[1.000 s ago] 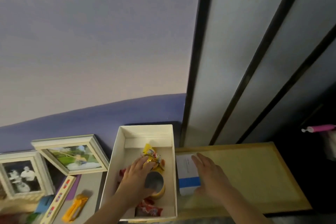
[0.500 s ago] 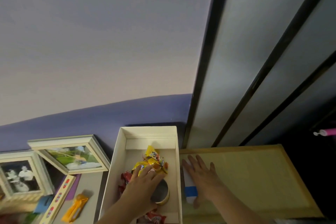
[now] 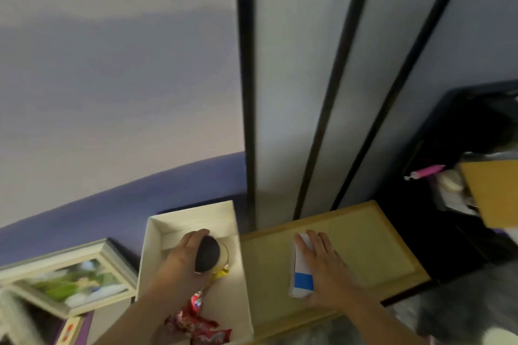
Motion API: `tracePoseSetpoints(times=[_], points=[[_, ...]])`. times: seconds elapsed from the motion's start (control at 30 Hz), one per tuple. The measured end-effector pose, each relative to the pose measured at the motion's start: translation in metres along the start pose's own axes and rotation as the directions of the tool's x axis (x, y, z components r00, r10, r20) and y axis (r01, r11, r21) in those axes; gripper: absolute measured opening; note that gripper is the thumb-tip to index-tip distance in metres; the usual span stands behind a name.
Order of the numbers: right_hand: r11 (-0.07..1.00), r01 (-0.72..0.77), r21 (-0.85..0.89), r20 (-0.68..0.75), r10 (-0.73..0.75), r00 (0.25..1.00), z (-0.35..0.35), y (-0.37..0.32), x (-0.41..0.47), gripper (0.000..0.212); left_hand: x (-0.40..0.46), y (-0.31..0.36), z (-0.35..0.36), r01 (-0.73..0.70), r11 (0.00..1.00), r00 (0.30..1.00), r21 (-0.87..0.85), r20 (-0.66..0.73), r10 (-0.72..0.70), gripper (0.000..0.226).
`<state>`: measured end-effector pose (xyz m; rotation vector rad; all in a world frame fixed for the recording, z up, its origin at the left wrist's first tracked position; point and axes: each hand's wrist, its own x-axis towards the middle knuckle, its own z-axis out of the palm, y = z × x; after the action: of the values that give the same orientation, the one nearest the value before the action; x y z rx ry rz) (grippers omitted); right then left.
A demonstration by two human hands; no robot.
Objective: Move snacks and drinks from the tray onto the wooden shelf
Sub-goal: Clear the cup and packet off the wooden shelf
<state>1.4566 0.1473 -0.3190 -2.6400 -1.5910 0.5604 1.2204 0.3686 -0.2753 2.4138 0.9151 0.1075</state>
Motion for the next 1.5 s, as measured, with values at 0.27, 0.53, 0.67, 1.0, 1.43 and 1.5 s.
tracePoseSetpoints(times=[0.27, 0.53, 0.67, 1.0, 1.43, 1.5], points=[[0.961, -0.259, 0.098, -0.113, 0.269, 0.956, -0.035, 0.083, -0.134, 0.121, 0.038, 0.145, 0.005, -0.349, 0.934, 0.935, 0.071, 0.096, 0.342, 0.069], [0.798, -0.572, 0.191, -0.133, 0.598, 0.791, -0.011, 0.204, -0.308, 0.128, 0.027, 0.336, 0.131, -0.624, 0.780, 0.727, -0.052, 0.326, 0.604, 0.082], [0.704, -0.666, 0.248, -0.092, 0.701, 0.707, 0.009, 0.270, -0.380, 0.128, 0.002, 0.425, 0.219, -0.649, 0.747, 0.635, -0.145, 0.438, 0.636, 0.083], [0.513, -0.769, 0.382, 0.032, 0.824, 0.565, 0.097, 0.426, -0.463, 0.130, -0.038, 0.559, 0.450, -0.557, 0.802, 0.565, -0.217, 0.609, 0.557, 0.083], [0.532, -0.720, 0.445, 0.132, 0.756, 0.641, 0.239, 0.536, -0.373, 0.127, -0.009, 0.543, 0.653, -0.516, 0.853, 0.575, -0.079, 0.706, 0.414, 0.084], [0.541, -0.723, 0.430, 0.158, 0.743, 0.651, 0.264, 0.544, -0.359, 0.128, -0.004, 0.535, 0.673, -0.502, 0.863, 0.586, -0.061, 0.710, 0.391, 0.084]])
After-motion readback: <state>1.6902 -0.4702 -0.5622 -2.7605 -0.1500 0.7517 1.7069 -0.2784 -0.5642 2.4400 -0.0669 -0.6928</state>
